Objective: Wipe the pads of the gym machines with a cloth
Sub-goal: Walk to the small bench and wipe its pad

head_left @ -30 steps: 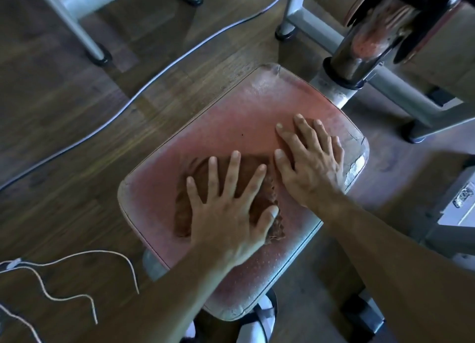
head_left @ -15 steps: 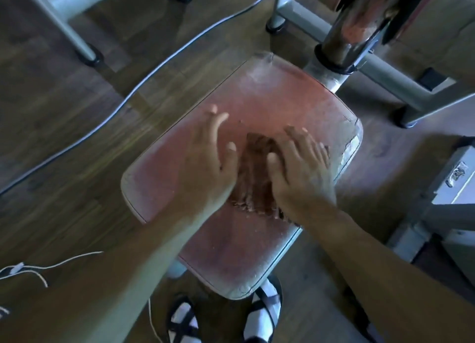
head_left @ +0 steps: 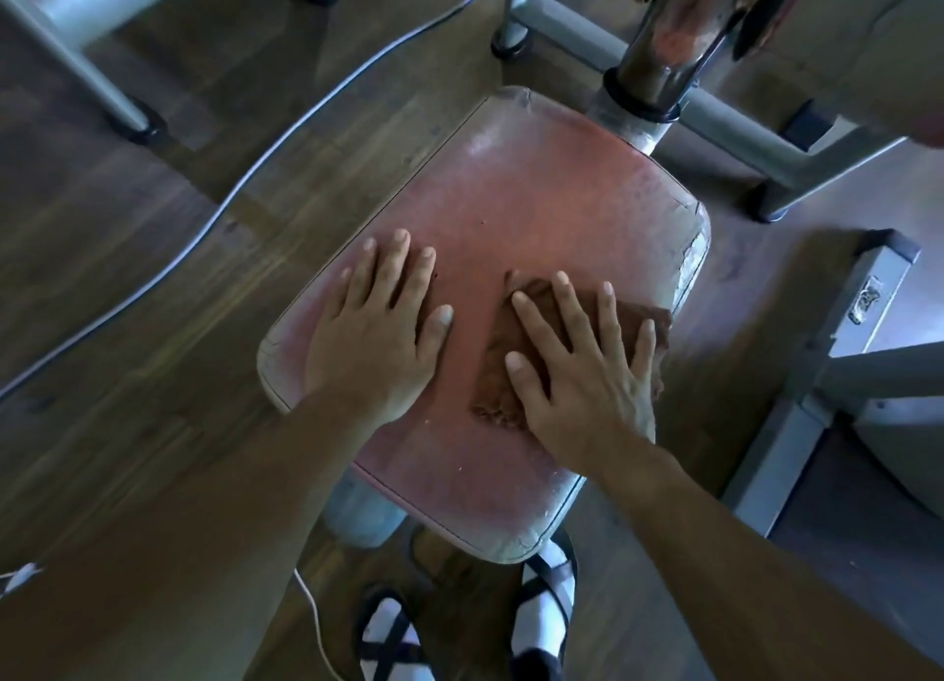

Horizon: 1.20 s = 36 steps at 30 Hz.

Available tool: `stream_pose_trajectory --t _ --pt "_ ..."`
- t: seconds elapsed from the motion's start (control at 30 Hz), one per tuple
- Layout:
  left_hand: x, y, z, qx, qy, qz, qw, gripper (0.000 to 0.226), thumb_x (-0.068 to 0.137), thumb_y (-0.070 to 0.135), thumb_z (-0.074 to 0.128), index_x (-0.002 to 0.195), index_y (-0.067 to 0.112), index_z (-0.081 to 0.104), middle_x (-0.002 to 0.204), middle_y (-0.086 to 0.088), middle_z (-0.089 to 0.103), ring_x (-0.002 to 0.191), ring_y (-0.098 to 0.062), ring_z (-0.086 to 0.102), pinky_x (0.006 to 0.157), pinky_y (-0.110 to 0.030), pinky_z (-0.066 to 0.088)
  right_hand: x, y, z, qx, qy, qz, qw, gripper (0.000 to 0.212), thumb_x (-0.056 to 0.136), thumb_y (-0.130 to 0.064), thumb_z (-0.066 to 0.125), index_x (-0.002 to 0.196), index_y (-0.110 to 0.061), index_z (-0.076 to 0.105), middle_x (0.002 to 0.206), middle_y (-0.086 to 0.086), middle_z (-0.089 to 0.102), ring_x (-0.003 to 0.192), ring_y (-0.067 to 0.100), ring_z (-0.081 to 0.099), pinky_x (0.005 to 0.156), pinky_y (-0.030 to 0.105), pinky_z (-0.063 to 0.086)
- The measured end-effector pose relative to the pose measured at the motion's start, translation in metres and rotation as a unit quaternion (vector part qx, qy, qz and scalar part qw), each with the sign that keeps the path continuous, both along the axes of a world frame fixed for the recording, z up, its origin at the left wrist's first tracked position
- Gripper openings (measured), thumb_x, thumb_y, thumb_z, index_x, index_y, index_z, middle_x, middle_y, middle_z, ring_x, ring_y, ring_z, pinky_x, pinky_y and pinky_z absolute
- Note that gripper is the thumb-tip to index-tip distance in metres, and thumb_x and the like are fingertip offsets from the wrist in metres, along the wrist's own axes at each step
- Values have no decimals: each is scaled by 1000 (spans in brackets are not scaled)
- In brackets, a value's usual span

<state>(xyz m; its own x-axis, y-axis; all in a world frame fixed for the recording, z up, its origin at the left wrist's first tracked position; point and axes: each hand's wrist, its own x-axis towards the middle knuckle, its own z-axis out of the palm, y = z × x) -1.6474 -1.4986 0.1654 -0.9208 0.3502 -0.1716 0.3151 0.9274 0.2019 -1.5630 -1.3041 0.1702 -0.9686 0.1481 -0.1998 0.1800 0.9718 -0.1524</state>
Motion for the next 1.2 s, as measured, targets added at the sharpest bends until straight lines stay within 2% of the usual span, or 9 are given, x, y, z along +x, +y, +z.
stream_pose_trajectory --t 0.1,0.2,0.3,0.43,0.6,0.8,0.87,1.0,1.2 --pt "2 -1 -4 8 30 -2 1000 62 102 51 21 157 24 21 166 -2 13 153 -26 9 121 -44 15 15 -32 2 -13 -7 -49 999 59 98 -62 19 155 -47 10 168 -7 1 154 33 -4 116 69 4" --pt "3 -2 -7 14 57 -9 998 62 100 49 28 155 21 31 163 -6 23 150 -30 20 119 -46 21 29 -38 3 -6 -14 31 999 59 98 -63 23 155 -48 14 168 -7 4 154 31 2 117 67 7" --pt "3 -2 -8 22 45 -7 999 60 103 49 25 157 24 22 166 -2 14 153 -26 10 121 -42 13 20 -23 3 -14 -13 34 999 59 97 -66 22 154 -51 13 168 -11 2 155 27 -1 119 66 6" --pt "3 -2 -6 21 53 -7 998 61 103 50 27 157 23 22 166 -3 12 153 -26 8 122 -42 11 28 -47 3 -27 -2 -87 996 60 98 -64 21 155 -47 11 168 -8 3 154 29 -3 117 66 2" --pt "2 -2 -2 19 22 -2 1000 62 103 51 22 159 26 11 167 2 0 153 -21 -4 123 -38 2 67 -69 2 -17 2 44 999 59 99 -63 25 154 -43 25 167 -5 14 153 31 12 117 67 12" --pt "3 -2 -2 19 32 -7 999 60 104 51 23 158 25 13 167 0 3 153 -24 -1 123 -40 5 58 -76 6 -19 15 -50 998 59 100 -60 24 155 -40 25 167 -2 15 154 31 10 117 66 8" --pt "3 -2 -2 24 33 -6 999 60 105 50 23 158 25 14 167 0 3 153 -23 -1 123 -39 5 73 -86 5 -13 15 4 1000 60 100 -59 25 156 -37 25 167 1 14 154 33 9 117 67 9" --pt "5 -2 -2 26 31 -5 999 60 104 50 23 158 25 16 167 0 5 153 -22 0 123 -39 5 88 -72 0 3 32 152 988 64 97 -60 38 155 -33 30 166 6 19 152 37 17 113 69 21" --pt "3 -4 -7 38 75 -15 996 57 105 47 30 155 20 29 164 -6 21 152 -28 14 121 -44 16 80 -36 -12 58 83 351 931 73 92 -70 40 153 -32 33 163 9 21 150 38 22 113 67 18"
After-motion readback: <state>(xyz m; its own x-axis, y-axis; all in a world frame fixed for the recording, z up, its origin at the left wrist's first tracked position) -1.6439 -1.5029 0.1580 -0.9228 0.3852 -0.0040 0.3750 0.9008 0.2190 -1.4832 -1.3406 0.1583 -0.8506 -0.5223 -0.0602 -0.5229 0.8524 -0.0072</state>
